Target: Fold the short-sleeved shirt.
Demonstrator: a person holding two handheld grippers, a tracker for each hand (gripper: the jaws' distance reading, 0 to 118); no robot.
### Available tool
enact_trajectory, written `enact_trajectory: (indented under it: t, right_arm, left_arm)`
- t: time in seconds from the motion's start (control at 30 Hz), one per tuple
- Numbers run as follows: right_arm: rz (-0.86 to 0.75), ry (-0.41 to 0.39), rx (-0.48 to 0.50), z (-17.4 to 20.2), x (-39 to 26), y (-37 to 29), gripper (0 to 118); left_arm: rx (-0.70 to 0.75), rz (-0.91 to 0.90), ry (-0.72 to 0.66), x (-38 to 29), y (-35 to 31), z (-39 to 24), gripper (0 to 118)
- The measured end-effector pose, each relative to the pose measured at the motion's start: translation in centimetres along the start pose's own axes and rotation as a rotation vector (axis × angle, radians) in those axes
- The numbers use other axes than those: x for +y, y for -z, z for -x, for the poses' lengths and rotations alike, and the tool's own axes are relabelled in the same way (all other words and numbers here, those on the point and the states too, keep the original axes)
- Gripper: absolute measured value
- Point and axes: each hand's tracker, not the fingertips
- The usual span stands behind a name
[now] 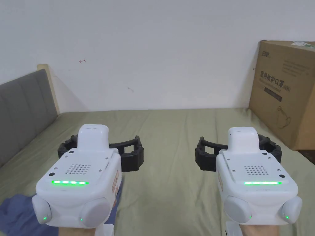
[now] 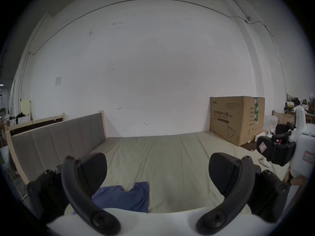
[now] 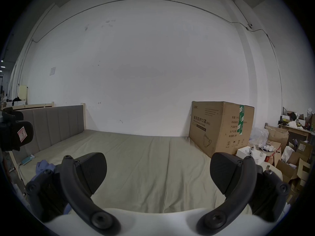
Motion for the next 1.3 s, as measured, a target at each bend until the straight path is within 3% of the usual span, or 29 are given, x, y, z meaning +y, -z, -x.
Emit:
enact_trajectory:
  t: [0.37, 0.67, 0.77, 0.8, 0.83, 0.87, 0.9, 0.93, 1.0, 1.07, 1.3]
  right_arm:
    - [0.0, -0.013, -0.002, 0.08, -0.07, -0.17, 118]
    - [0.019, 0.024, 0.001, -0.23, -0.04, -0.08, 118]
    - [0.027, 0.018, 0.011, -0.19, 0.0, -0.1, 115]
    - [0.03, 0.018, 0.015, -0.14, -0.03, -0.12, 107]
    - [0.029, 0.02, 0.017, -0.11, -0.05, -0.2, 93]
    - [0.025, 0.025, 0.019, -0.1, -0.09, -0.3, 66]
    - [0.016, 0.029, 0.021, -0.06, -0.13, -0.42, 17]
    - [0.016, 0.027, 0.008, 0.07, -0.1, -0.41, 1]
    - [0.017, 0.022, -0.051, 0.3, -0.17, -0.09, 0]
    - [0.012, 0.076, -0.001, -0.25, -0.07, -0.25, 0]
    - [0.024, 0.038, -0.004, 0.23, 0.24, 0.15, 0]
  left_arm:
    - [0.009, 0.019, -0.002, -0.17, -0.05, -0.5, 118]
    - [0.031, 0.033, -0.035, -0.3, -0.18, -0.27, 118]
    - [0.031, 0.025, -0.034, -0.33, -0.26, 0.37, 106]
    - [0.031, 0.02, -0.03, -0.25, -0.36, 0.35, 88]
    - [0.032, 0.015, -0.027, -0.17, -0.47, 0.27, 67]
    - [0.045, 0.009, -0.019, -0.15, -0.47, 0.14, 46]
    - [0.056, 0.009, -0.008, -0.12, -0.41, 0.03, 18]
    - [0.067, 0.008, 0.001, -0.16, -0.31, -0.03, 4]
    - [0.061, 0.013, 0.006, -0.35, -0.14, 0.01, 0]
    - [0.033, 0.041, -0.011, -0.45, -0.12, 0.16, 0]
    - [0.026, 0.038, -0.016, -0.55, 0.08, 0.36, 0]
